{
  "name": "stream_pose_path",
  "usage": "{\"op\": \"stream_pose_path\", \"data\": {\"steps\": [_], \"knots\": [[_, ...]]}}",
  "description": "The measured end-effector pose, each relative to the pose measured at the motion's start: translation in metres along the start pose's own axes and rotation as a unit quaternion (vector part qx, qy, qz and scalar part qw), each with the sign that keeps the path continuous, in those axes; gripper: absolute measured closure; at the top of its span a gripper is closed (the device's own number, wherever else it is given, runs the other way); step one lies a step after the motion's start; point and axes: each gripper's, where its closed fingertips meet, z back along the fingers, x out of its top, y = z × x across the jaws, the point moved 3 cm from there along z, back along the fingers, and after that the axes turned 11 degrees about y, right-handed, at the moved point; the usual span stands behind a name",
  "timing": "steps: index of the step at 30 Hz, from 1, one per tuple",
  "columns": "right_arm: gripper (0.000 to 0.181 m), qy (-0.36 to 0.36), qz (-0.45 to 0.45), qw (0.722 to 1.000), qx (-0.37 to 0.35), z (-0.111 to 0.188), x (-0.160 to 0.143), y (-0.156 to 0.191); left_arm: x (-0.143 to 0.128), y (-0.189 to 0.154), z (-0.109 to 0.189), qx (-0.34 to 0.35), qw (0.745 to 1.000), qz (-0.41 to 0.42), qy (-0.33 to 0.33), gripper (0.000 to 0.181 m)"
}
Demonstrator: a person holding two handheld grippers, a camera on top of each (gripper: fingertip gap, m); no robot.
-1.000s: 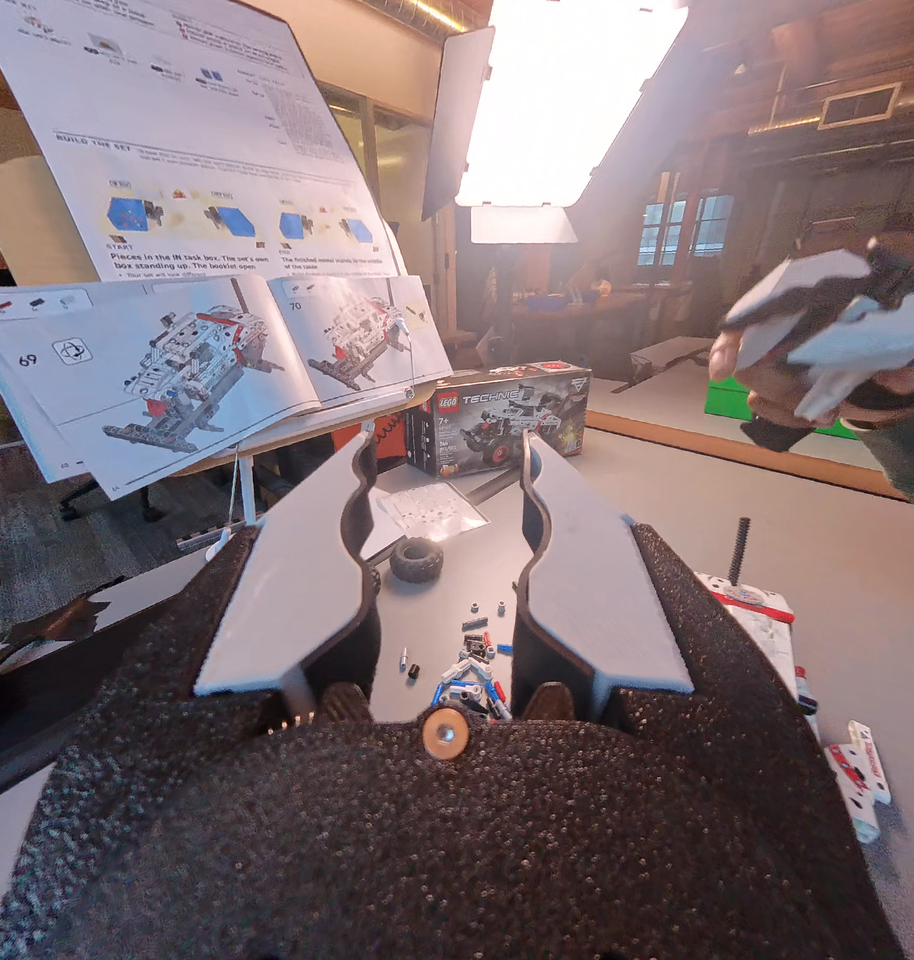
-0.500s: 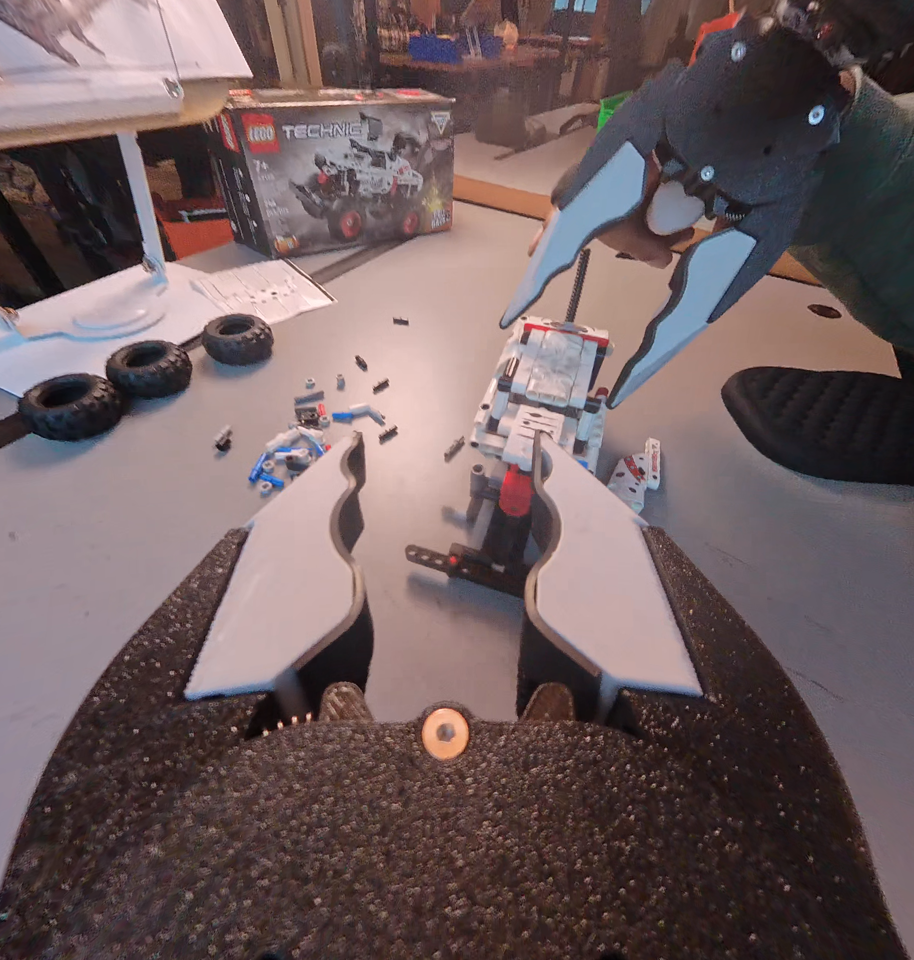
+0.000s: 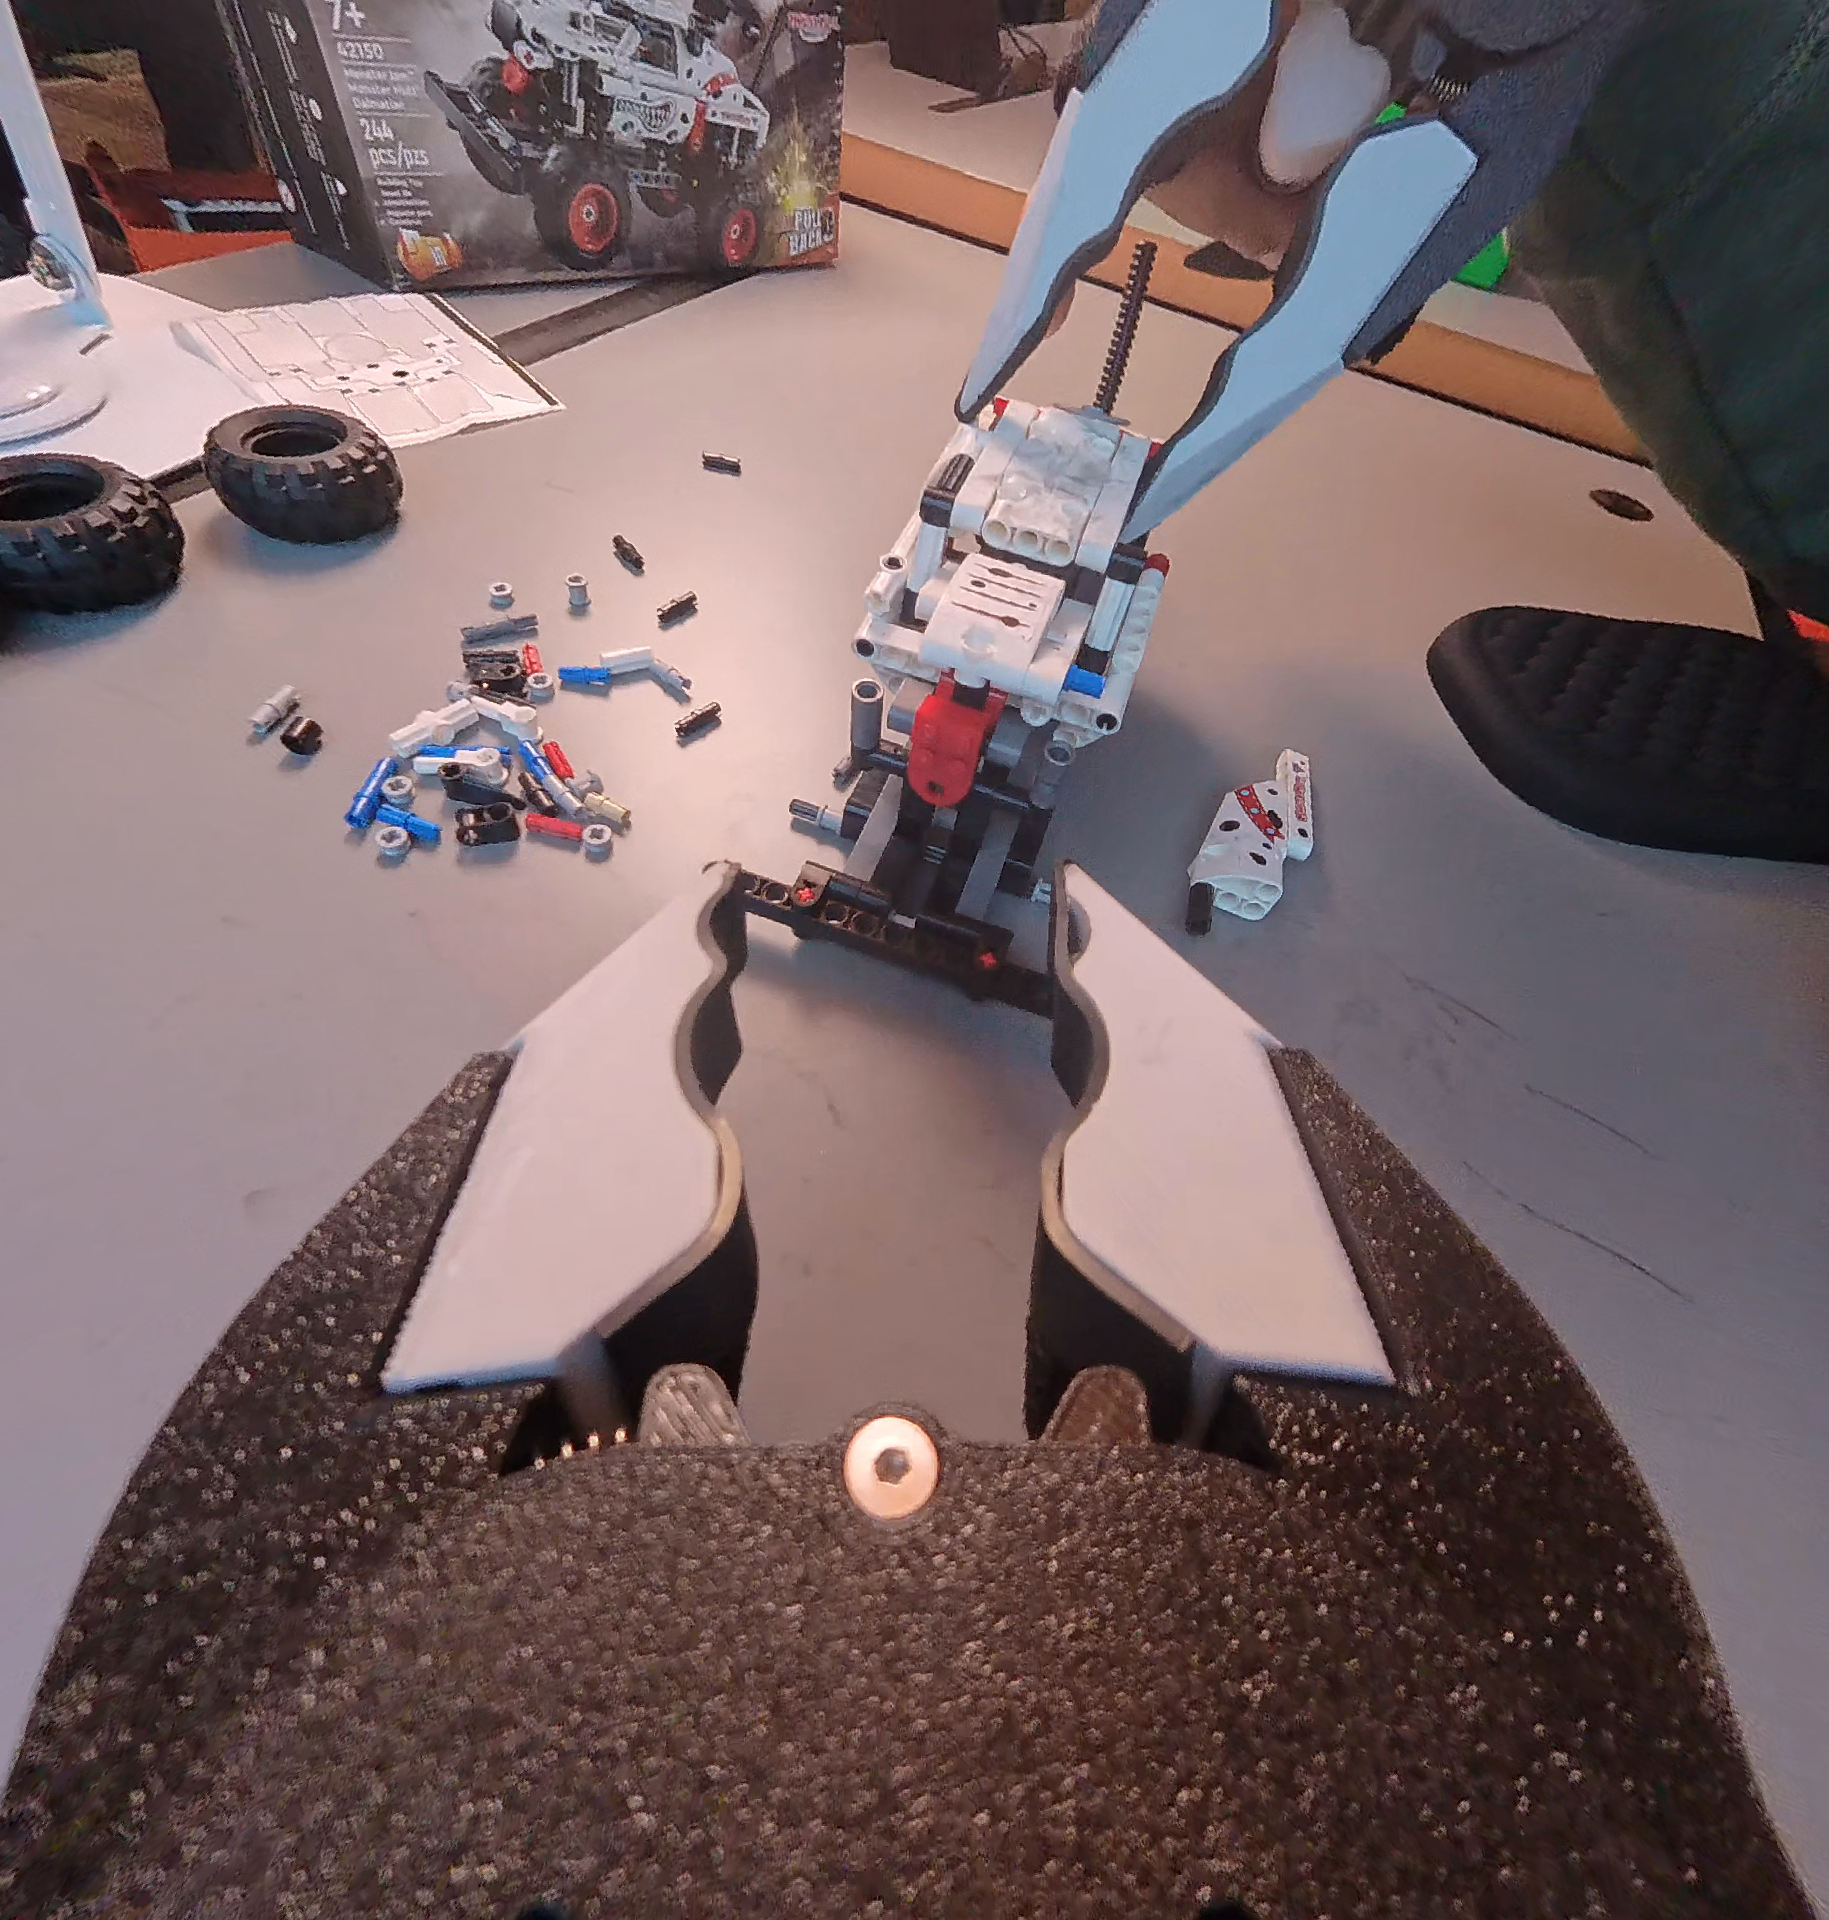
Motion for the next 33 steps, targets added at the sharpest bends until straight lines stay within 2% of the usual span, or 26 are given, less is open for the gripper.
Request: {"op": "stream_pose_path", "data": {"steps": [4, 6, 8, 10, 13, 15, 17, 19, 20, 21, 24, 27, 29, 30, 33], "knots": [[0.135, -0.013, -0.007, 1.0, -0.011, 0.0, 0.0, -0.001, -0.003, -0.004, -0.004, 0.008, 1.0, -0.023, 0.016, 0.124], [0.138, -0.021, -0.018, 0.997, -0.068, 0.003, 0.0, -0.007, -0.003, -0.006, -0.005, 0.011, 0.999, -0.03, 0.02, 0.124], [0.138, -0.067, -0.033, 0.993, -0.096, 0.018, 0.007, -0.001, -0.004, -0.007, -0.005, 0.013, 0.999, -0.034, 0.022, 0.125], [0.139, -0.117, -0.048, 0.988, -0.094, 0.036, 0.012, 0.016, -0.004, -0.007, -0.005, 0.013, 0.999, -0.035, 0.021, 0.125], [0.153, -0.121, -0.048, 0.991, -0.023, 0.039, 0.005, 0.058, -0.005, -0.007, -0.006, 0.009, 0.999, -0.034, 0.024, 0.126], [0.151, -0.069, -0.053, 0.996, 0.036, 0.019, -0.011, 0.087, -0.006, -0.009, -0.007, 0.007, 0.999, -0.039, 0.029, 0.127], [0.15, -0.018, -0.062, 0.996, 0.06, -0.006, -0.029, 0.102, -0.006, -0.013, -0.008, 0.006, 0.998, -0.052, 0.033, 0.13], [0.154, -0.005, -0.073, 0.993, 0.091, -0.021, -0.036, 0.115, -0.006, -0.02, -0.008, 0.0, 0.997, -0.07, 0.03, 0.132], [0.168, -0.031, -0.078, 0.991, 0.104, -0.019, -0.03, 0.118, -0.005, -0.025, -0.009, -0.011, 0.997, -0.077, 0.026, 0.133], [0.174, -0.041, -0.074, 0.991, 0.104, -0.017, -0.026, 0.119, -0.003, -0.032, -0.01, -0.025, 0.996, -0.08, 0.021, 0.134], [0.175, -0.04, -0.013, 0.996, 0.083, -0.014, -0.015, 0.122, 0.002, -0.053, -0.013, -0.085, 0.993, -0.077, 0.011, 0.135], [0.175, -0.073, 0.072, 0.994, 0.047, 0.002, 0.012, 0.125, 0.011, -0.081, -0.014, -0.191, 0.981, -0.032, -0.001, 0.133], [0.175, -0.062, 0.152, 0.986, 0.008, 0.014, 0.023, 0.126, 0.016, -0.098, -0.014, -0.266, 0.964, 0.009, 0.004, 0.133], [0.181, -0.059, 0.188, 0.98, -0.015, 0.02, 0.03, 0.125, 0.017, -0.103, -0.015, -0.289, 0.957, 0.025, 0.011, 0.132], [0.181, -0.074, 0.27, 0.959, -0.041, 0.042, 0.048, 0.13, 0.016, -0.115, -0.019, -0.324, 0.945, 0.033, 0.026, 0.133]]}}
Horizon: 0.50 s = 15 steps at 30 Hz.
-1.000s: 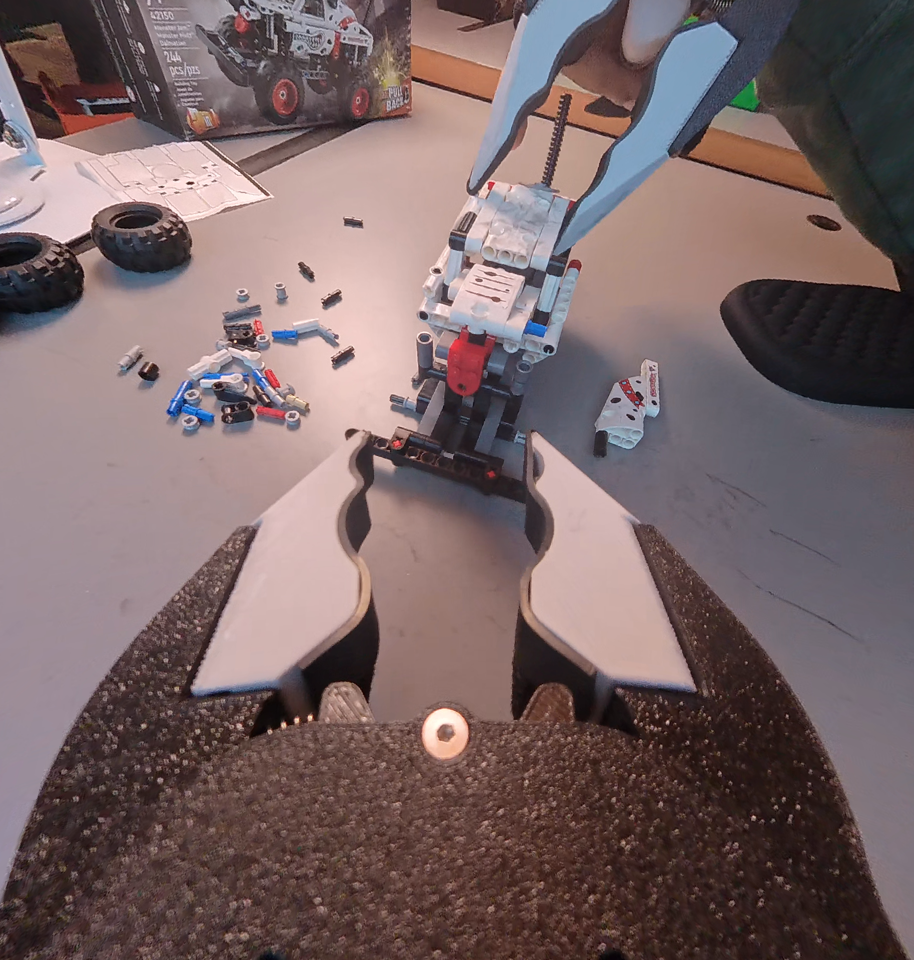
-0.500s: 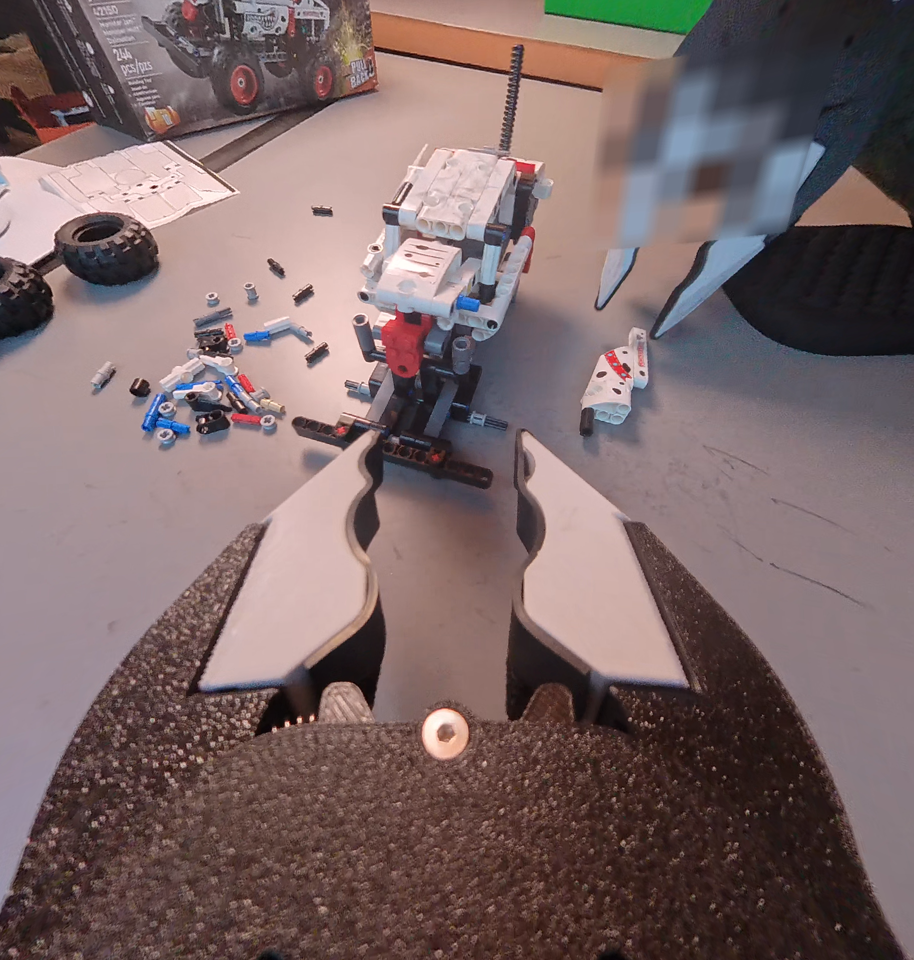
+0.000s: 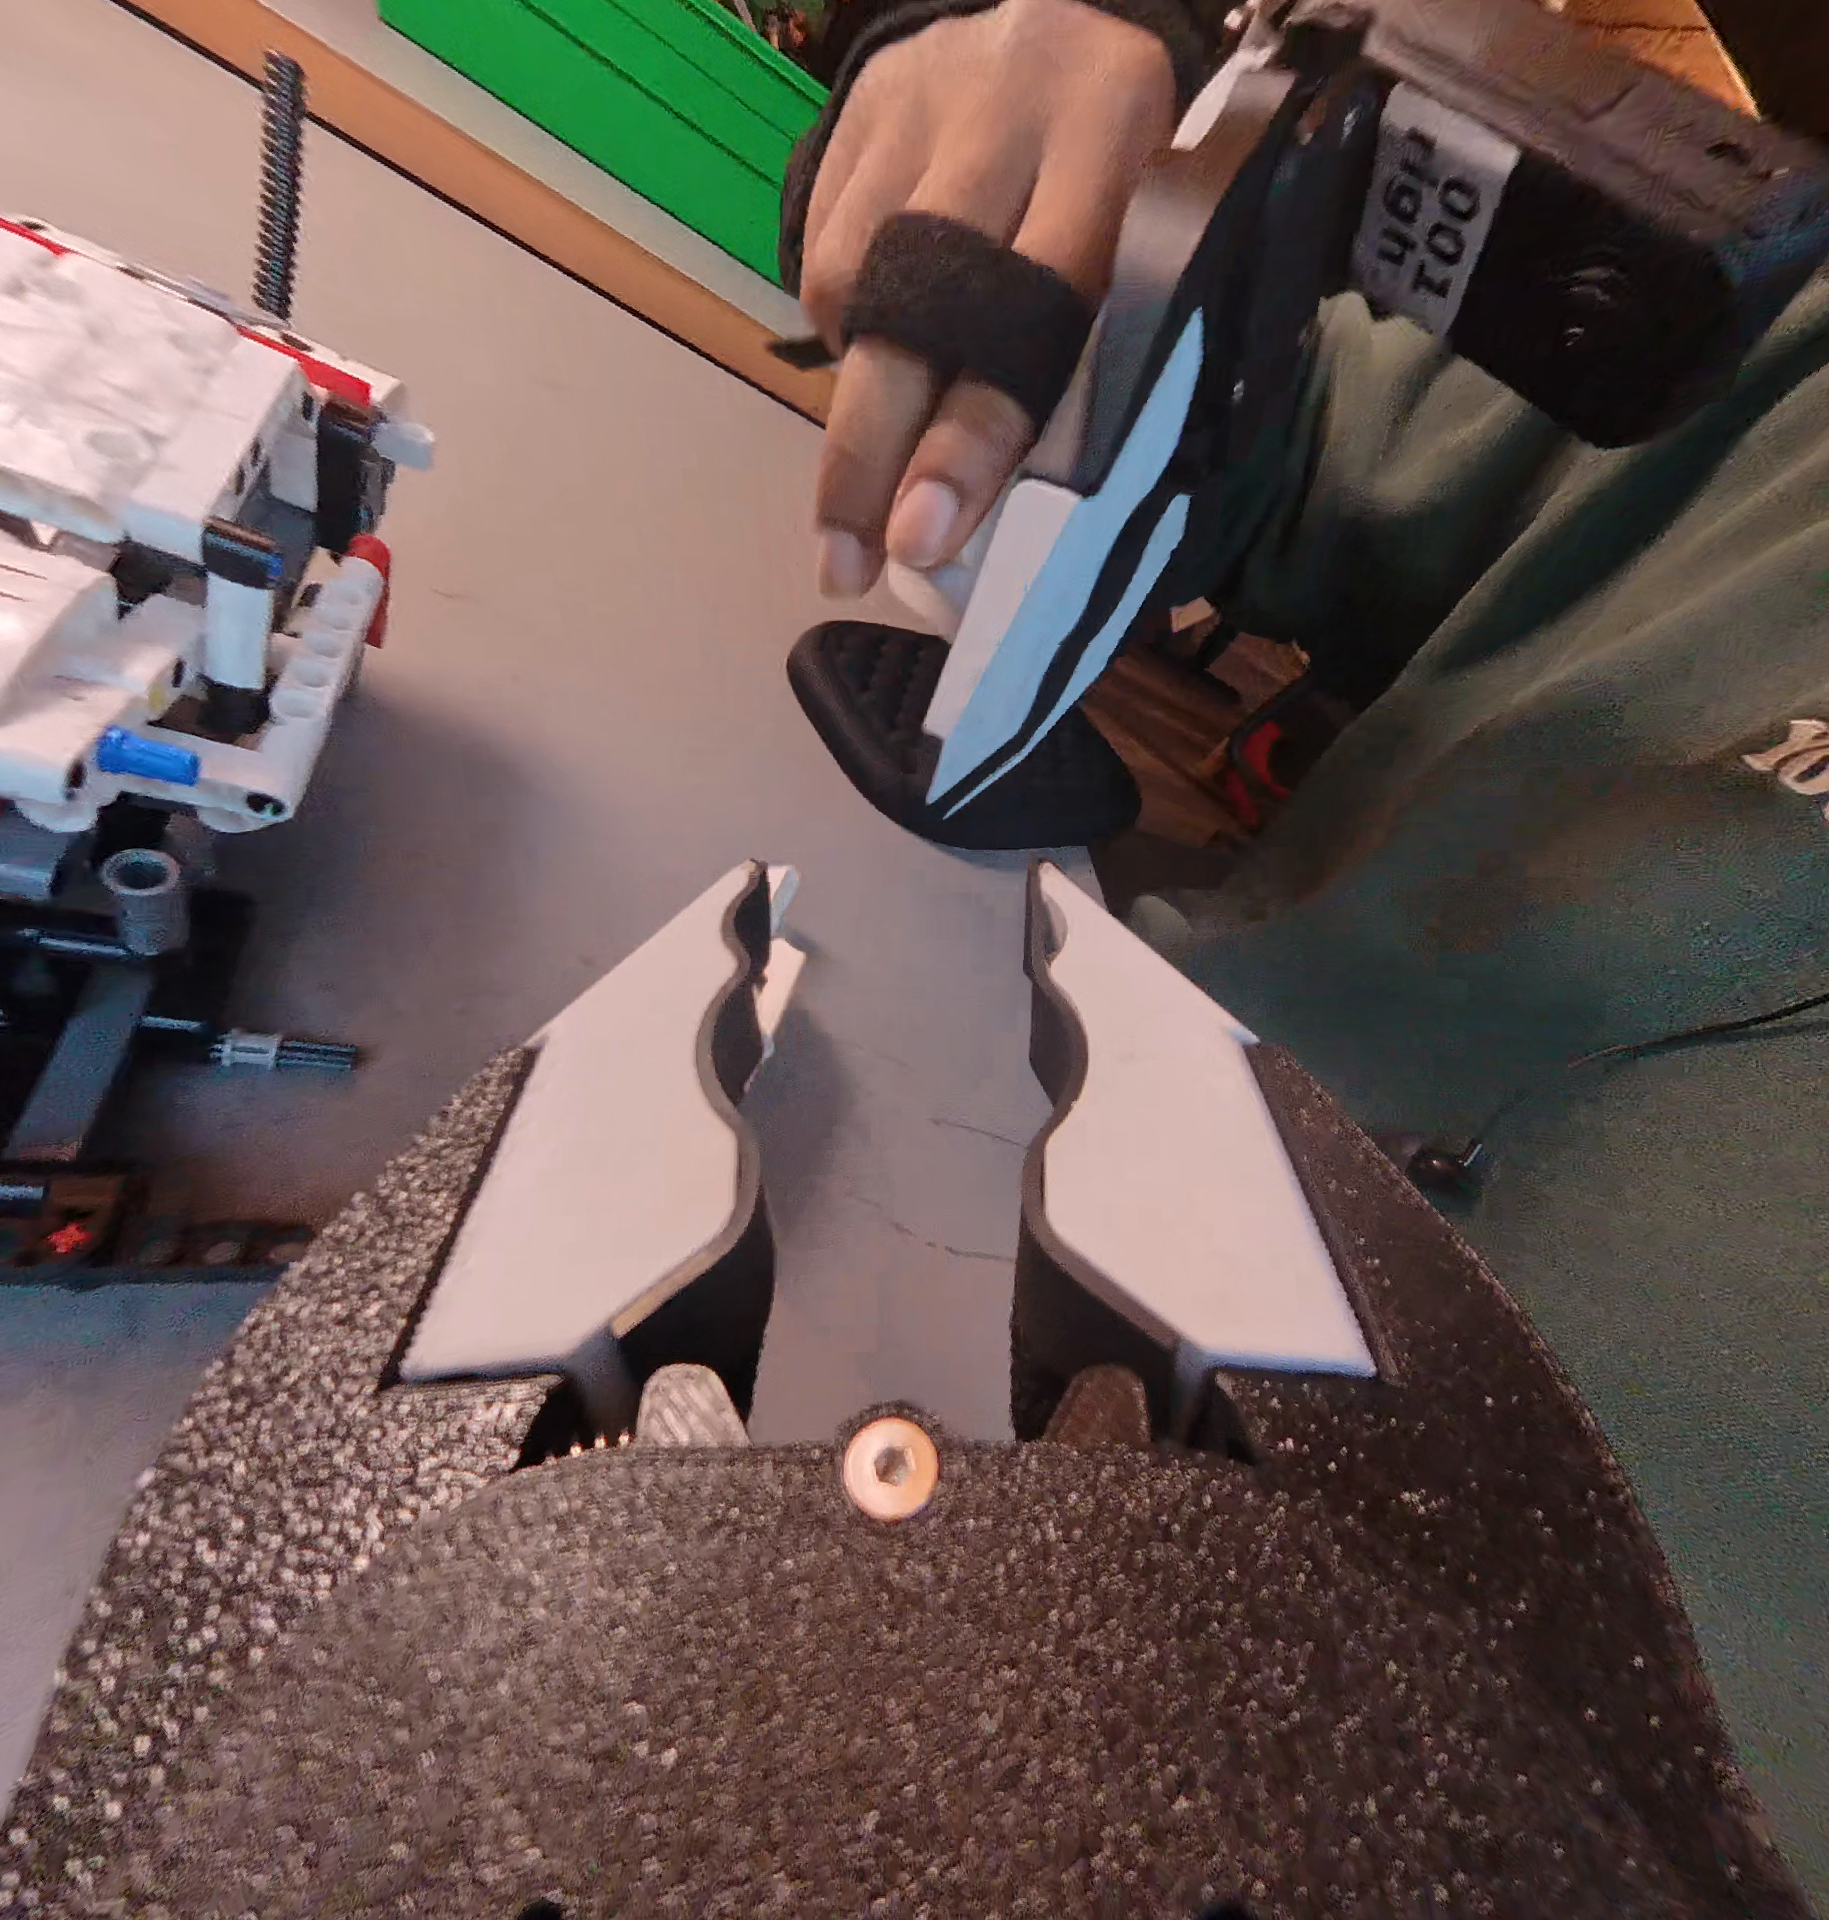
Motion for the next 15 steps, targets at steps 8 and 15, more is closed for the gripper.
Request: {"op": "stream_pose_path", "data": {"steps": [8, 15], "knots": [[0.18, 0.005, -0.136, 0.986, 0.095, -0.011, -0.018, 0.008, -0.001, 0.012, 0.011, 0.059, 0.998, -0.014, 0.013, 0.14], [0.158, 0.013, -0.292, 0.942, 0.166, -0.053, -0.038, 0.039, -0.006, 0.023, 0.019, 0.113, 0.993, -0.025, 0.022, 0.141]]}}
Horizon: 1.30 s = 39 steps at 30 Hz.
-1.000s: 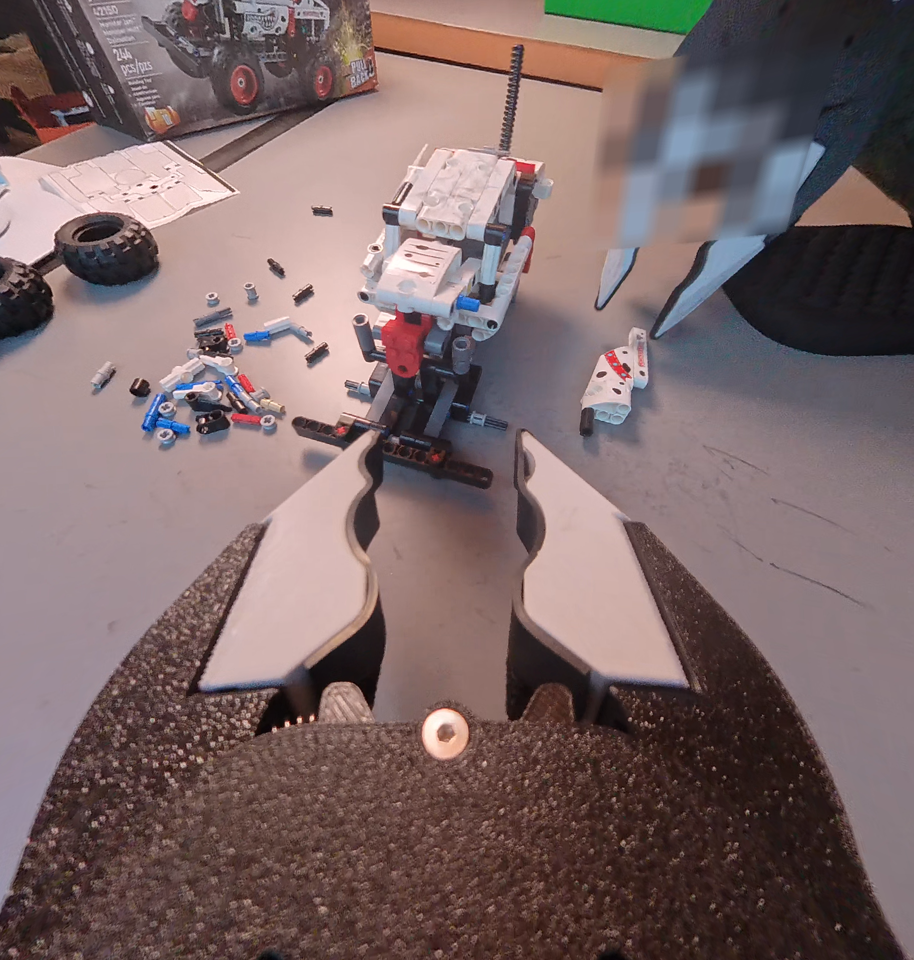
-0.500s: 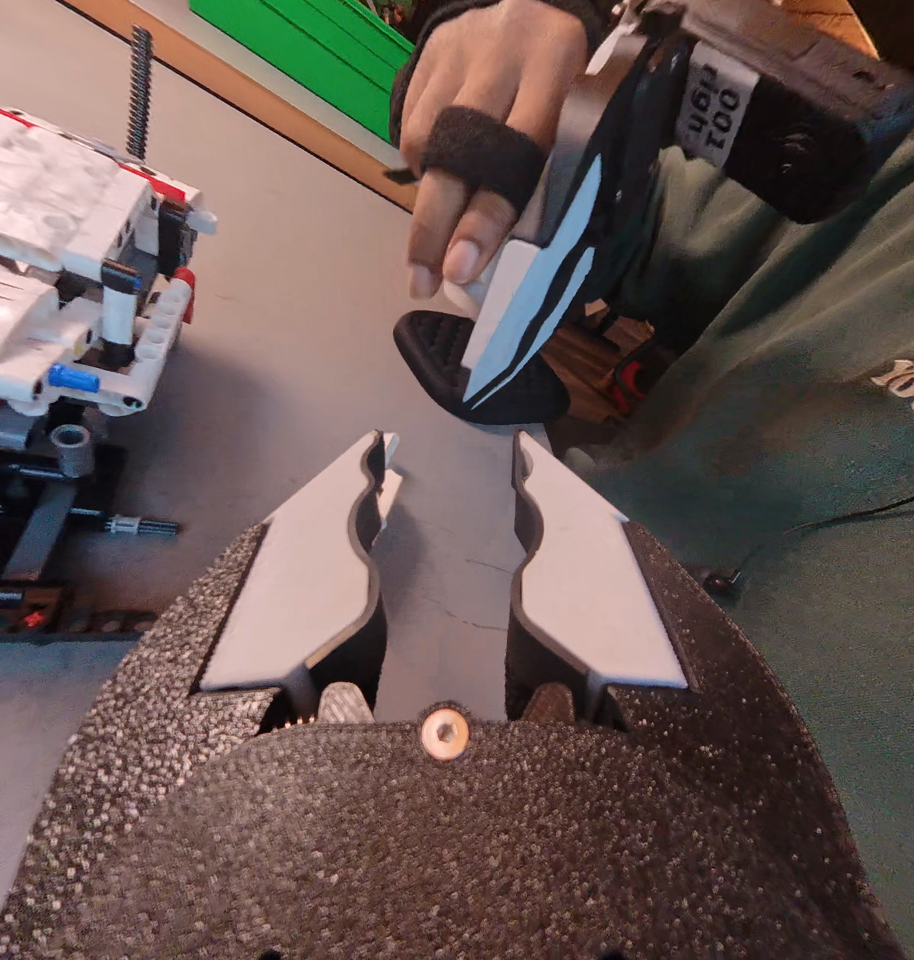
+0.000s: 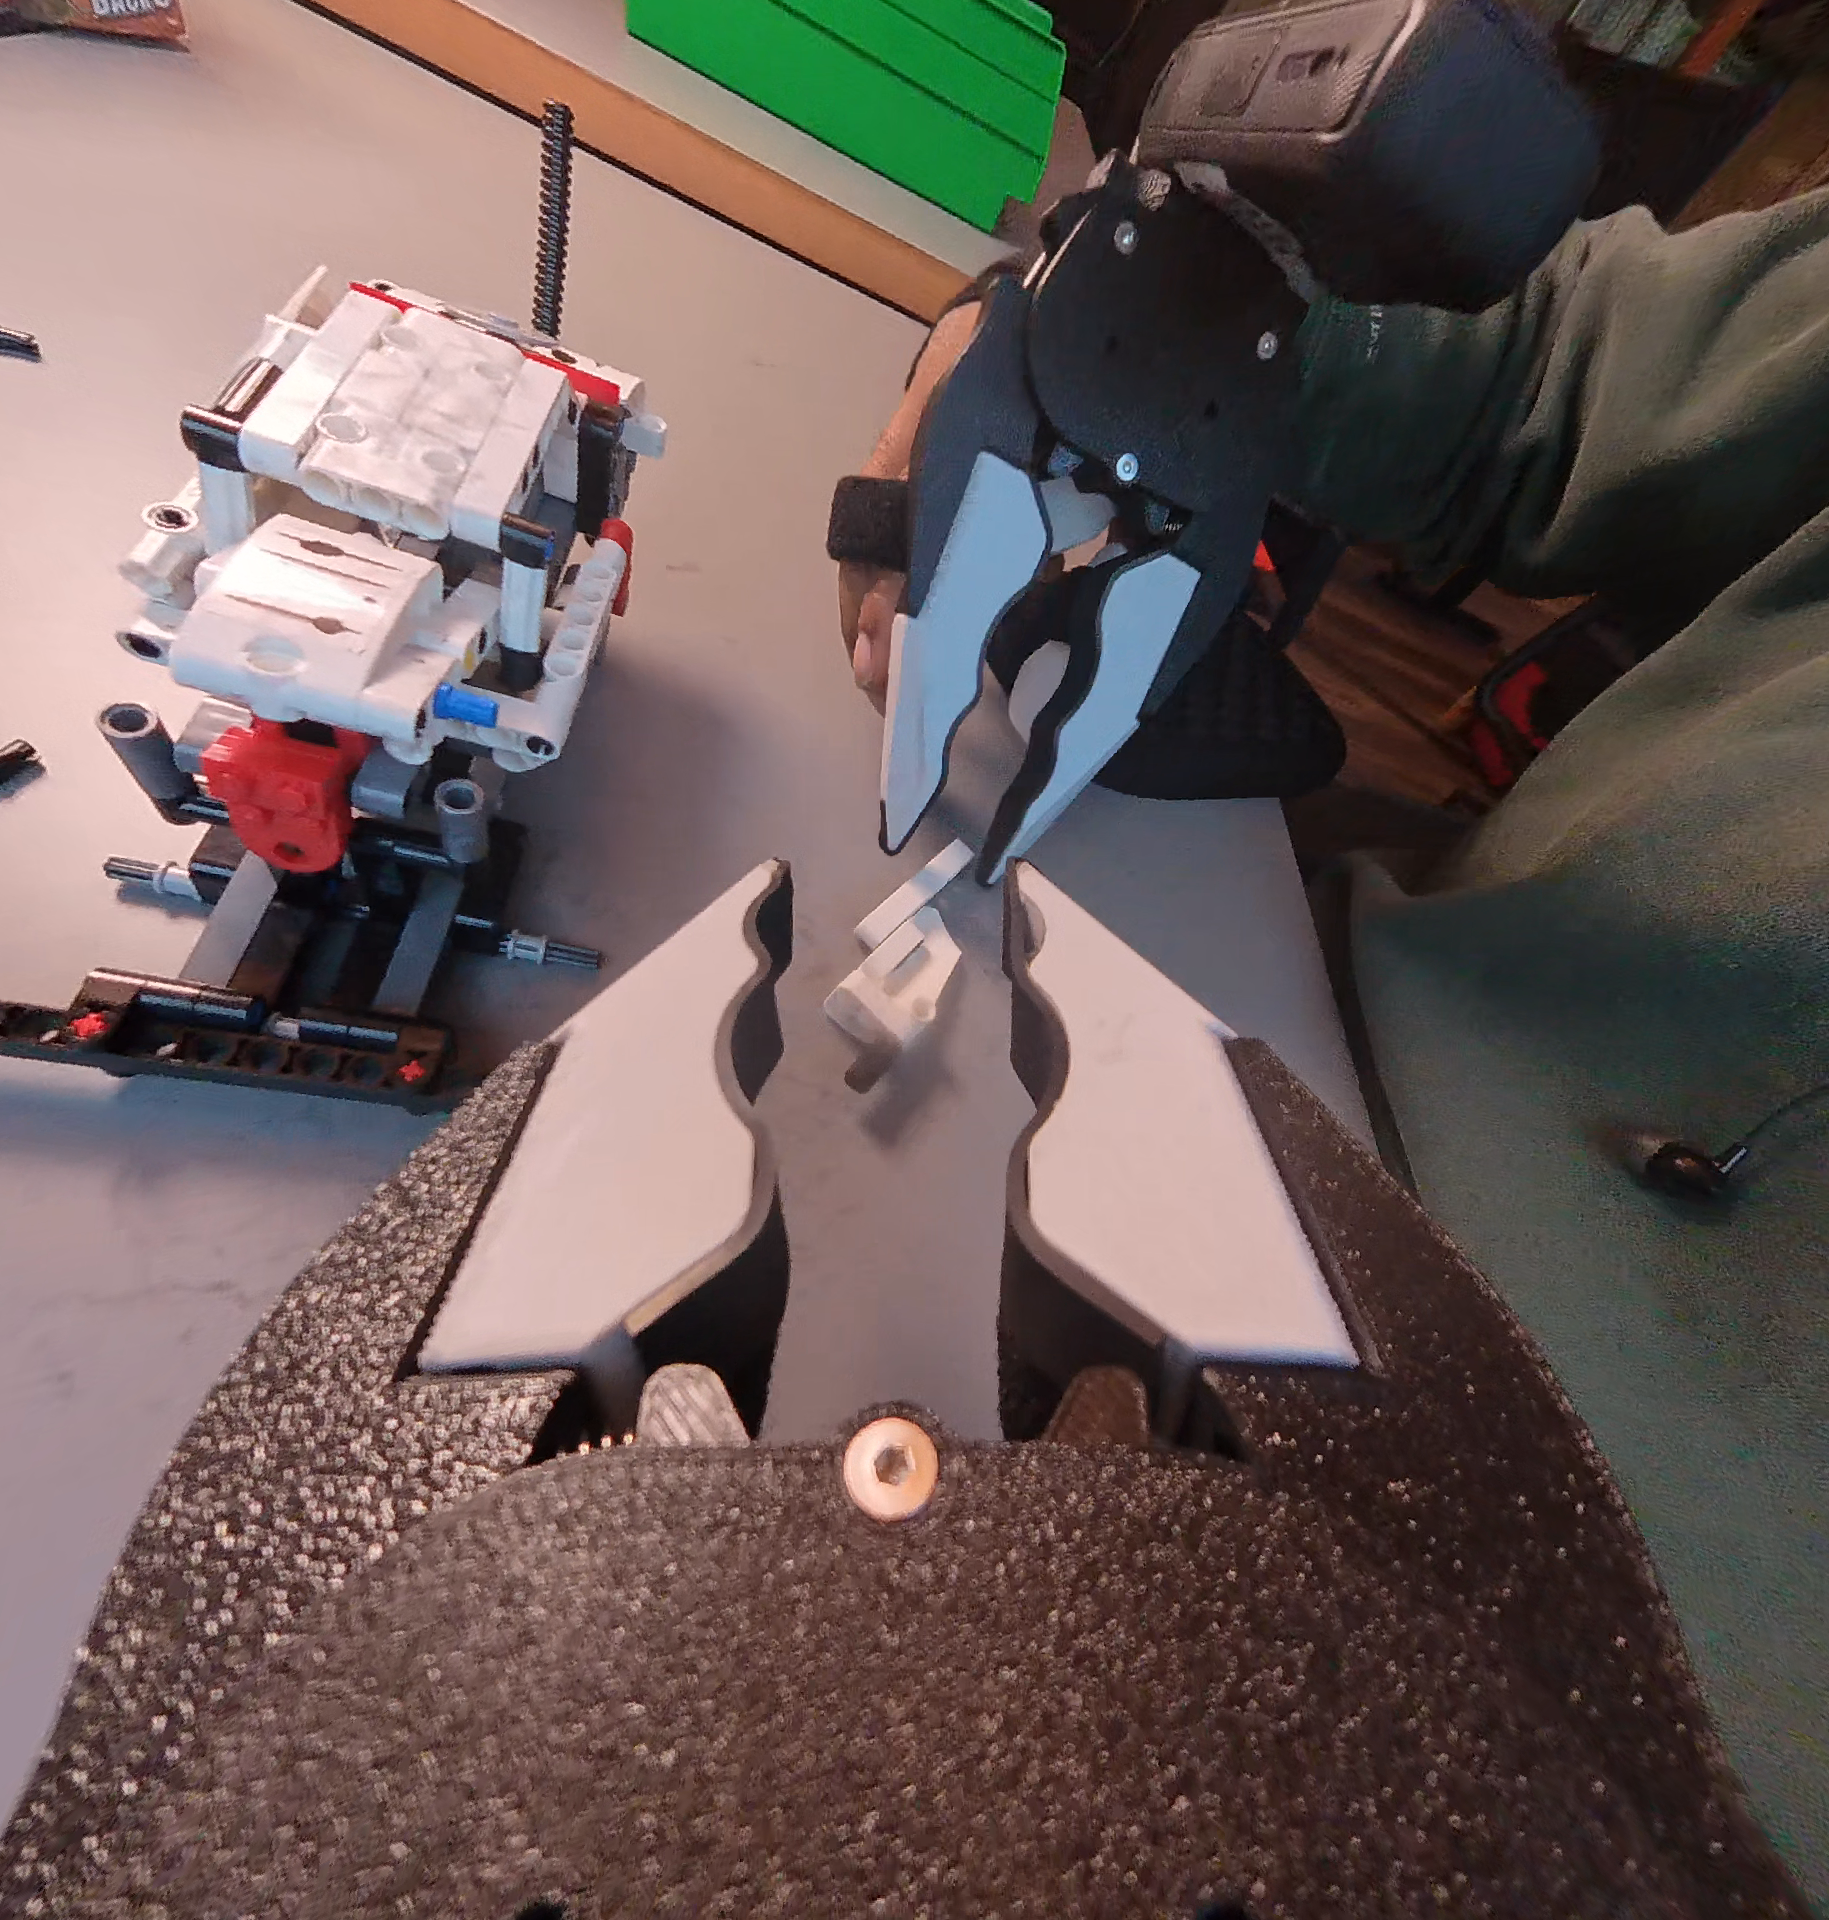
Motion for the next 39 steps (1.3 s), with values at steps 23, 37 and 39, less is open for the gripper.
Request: {"op": "stream_pose_path", "data": {"steps": [23, 37, 39], "knots": [[0.175, -0.328, -0.287, 0.875, 0.211, 0.069, 0.044, -0.033, 0.017, -0.035, -0.004, 0.11, 0.974, -0.198, -0.019, 0.172], [0.174, -0.521, -0.211, 0.826, 0.035, 0.115, 0.097, -0.056, 0.077, -0.024, 0.056, -0.206, 0.911, 0.09, -0.346, 0.172], [0.17, -0.523, -0.222, 0.821, 0.053, 0.111, 0.096, -0.056, 0.075, -0.023, 0.053, -0.198, 0.916, 0.092, -0.336, 0.172]]}}
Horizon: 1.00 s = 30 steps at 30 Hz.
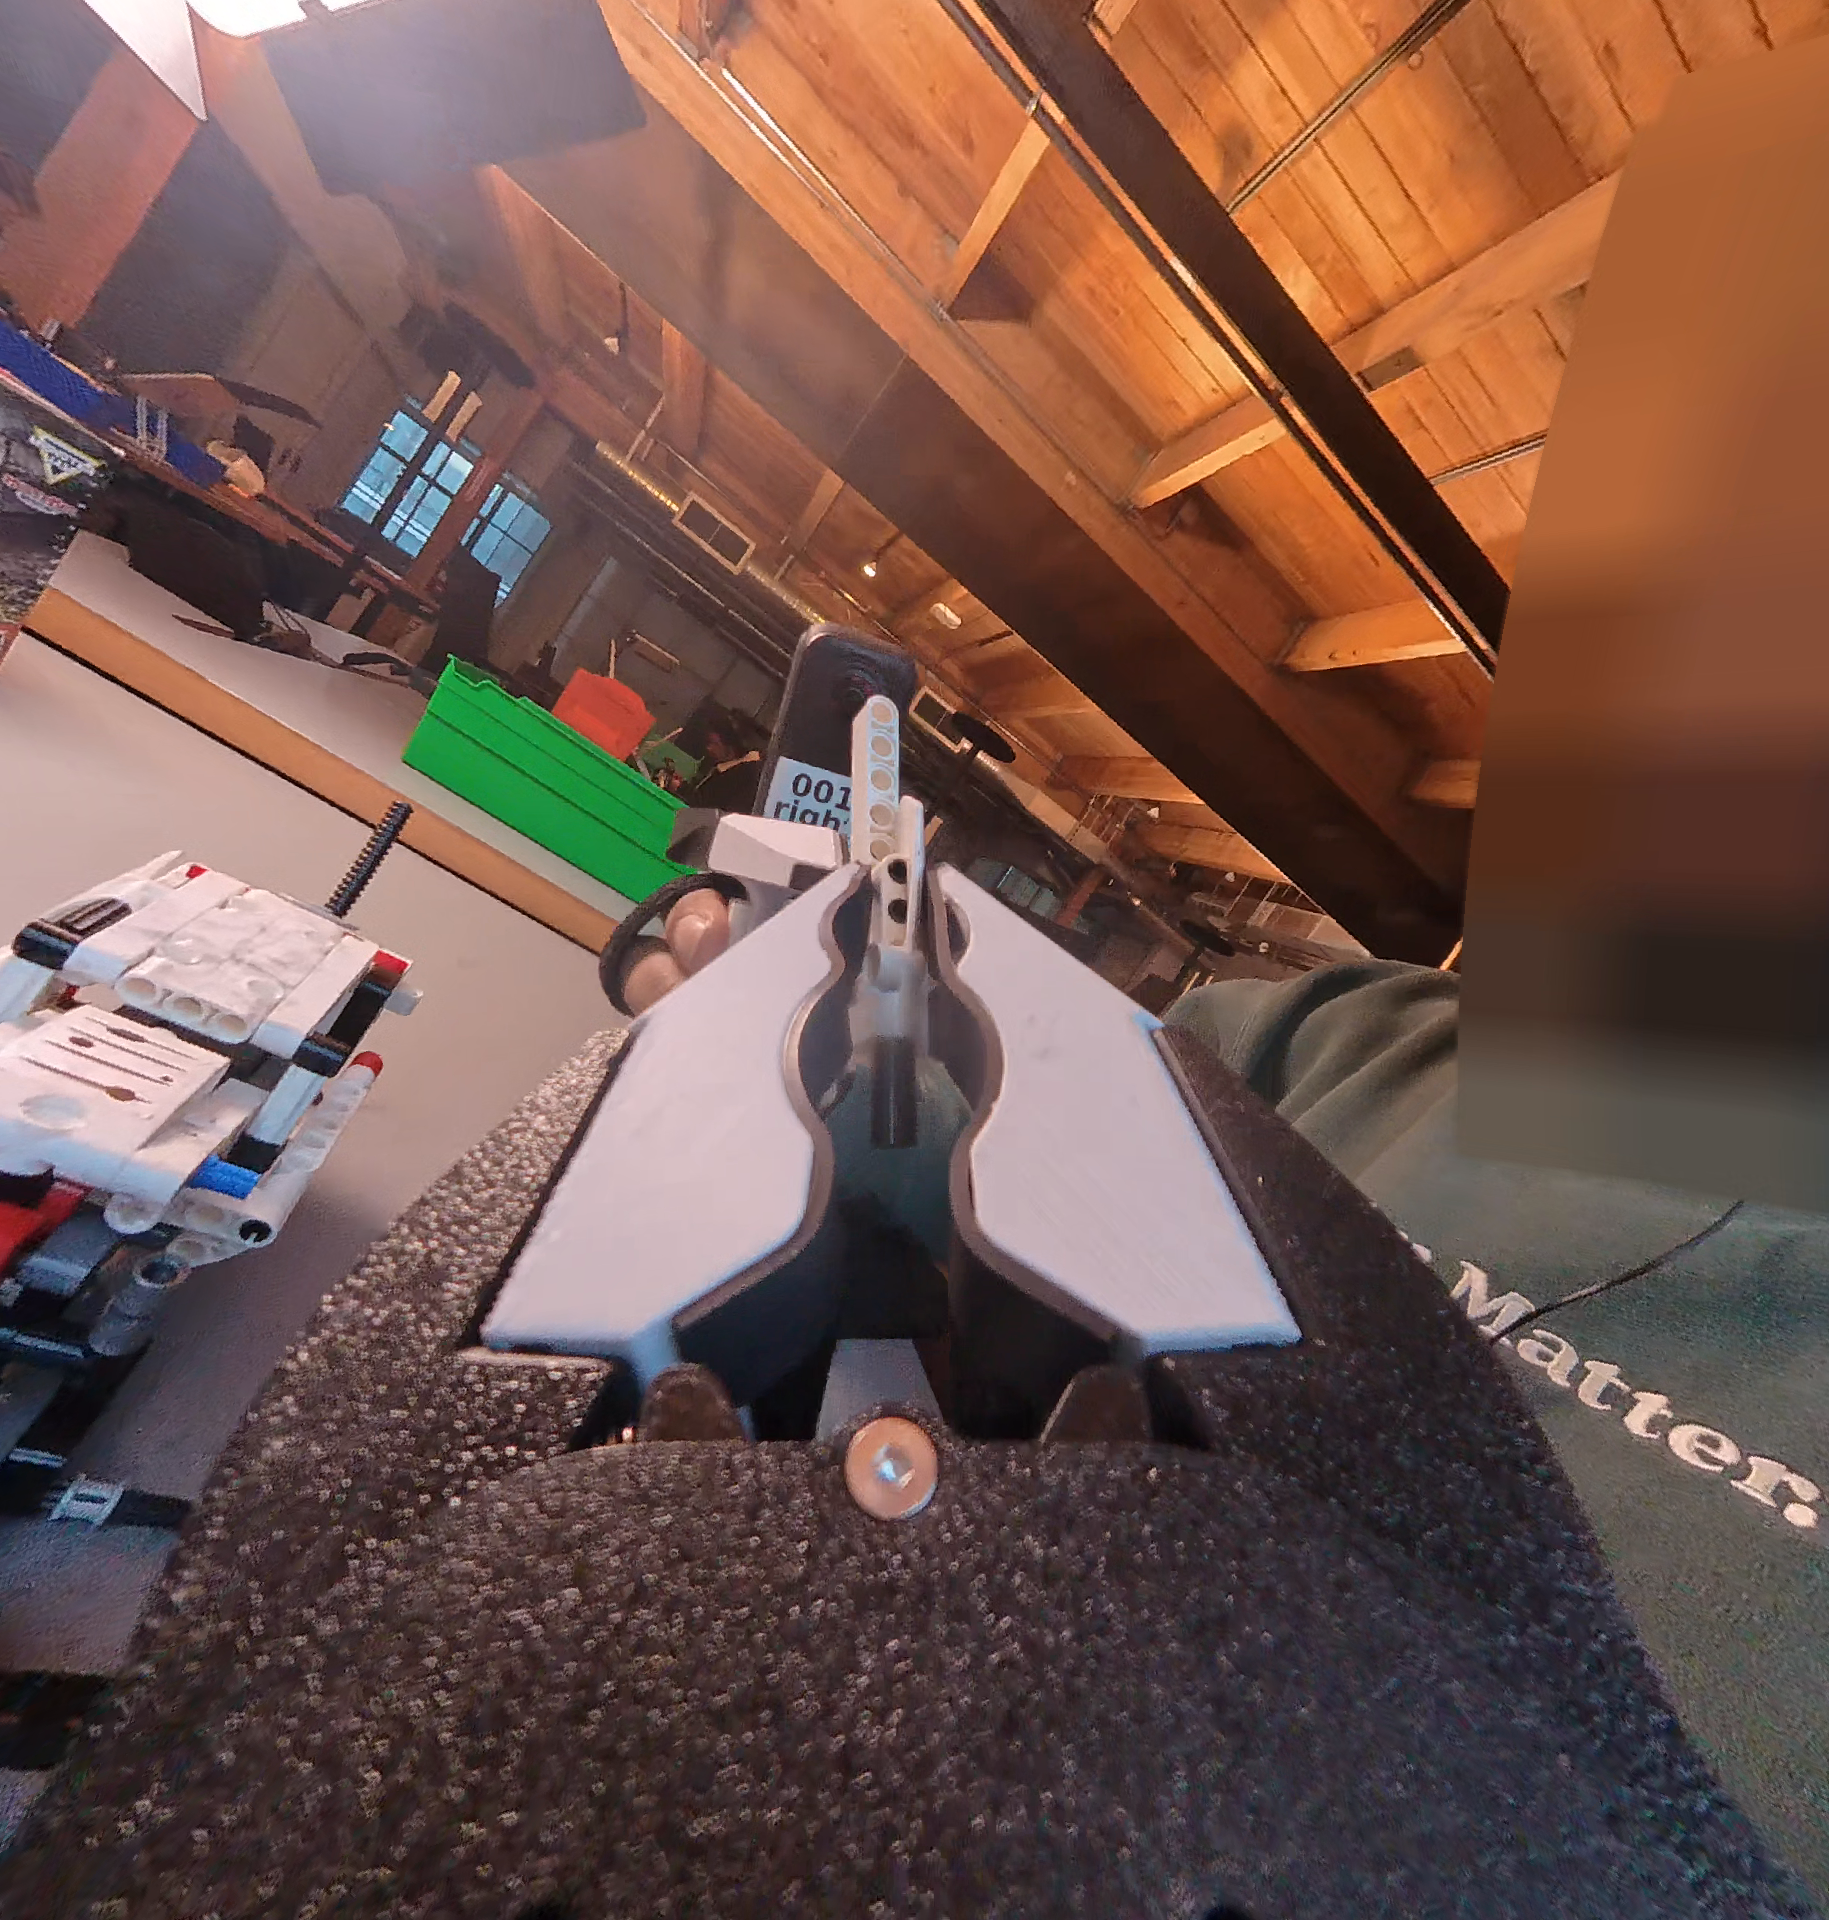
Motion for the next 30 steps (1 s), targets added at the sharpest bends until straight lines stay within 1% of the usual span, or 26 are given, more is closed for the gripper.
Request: {"op": "stream_pose_path", "data": {"steps": [4, 7, 9, 11, 13, 14, 15, 18, 21, 23, 26, 30], "knots": [[0.174, 0.001, -0.015, 1.0, 0.01, 0.001, -0.007, -0.002, -0.008, 0.005, -0.002, -0.02, 0.999, 0.033, -0.008, 0.172], [0.174, 0.028, -0.024, 0.999, 0.009, 0.003, -0.015, -0.006, -0.014, 0.011, -0.001, -0.009, 0.999, 0.036, 0.02, 0.17], [0.175, 0.066, -0.037, 0.997, 0.001, 0.004, -0.023, -0.009, -0.02, 0.016, 0.0, 0.03, 0.997, 0.01, 0.072, 0.17], [0.175, 0.099, -0.042, 0.994, 0.005, 0.004, -0.031, -0.008, -0.032, 0.021, 0.001, 0.079, 0.984, -0.036, 0.153, 0.166], [0.175, 0.118, -0.053, 0.991, 0.019, 0.004, -0.036, -0.005, -0.037, 0.017, 0.0, 0.096, 0.973, -0.07, 0.198, 0.167], [0.175, 0.121, -0.055, 0.991, 0.026, 0.005, -0.037, -0.003, -0.037, 0.016, 0.0, 0.101, 0.969, -0.08, 0.211, 0.167], [0.175, 0.115, -0.05, 0.991, 0.035, 0.005, -0.036, -0.001, -0.036, 0.012, -0.001, 0.095, 0.97, -0.082, 0.21, 0.168], [0.174, 0.077, -0.037, 0.995, 0.057, 0.006, -0.028, 0.003, -0.024, 0.003, -0.005, 0.045, 0.989, -0.035, 0.139, 0.173], [0.174, 0.054, -0.04, 0.996, 0.064, 0.003, -0.028, 0.002, -0.013, 0.0, -0.004, 0.017, 0.997, -0.005, 0.081, 0.175], [0.174, 0.043, -0.055, 0.995, 0.071, 0.002, -0.03, 0.0, -0.012, 0.002, -0.003, 0.025, 0.997, -0.012, 0.075, 0.175], [0.174, 0.049, -0.057, 0.995, 0.073, 0.002, -0.031, -0.003, -0.011, 0.005, -0.002, 0.031, 0.997, -0.006, 0.064, 0.176], [0.174, 0.051, -0.059, 0.994, 0.076, 0.002, -0.033, -0.003, -0.011, 0.005, -0.003, 0.033, 0.997, -0.011, 0.065, 0.176]]}}
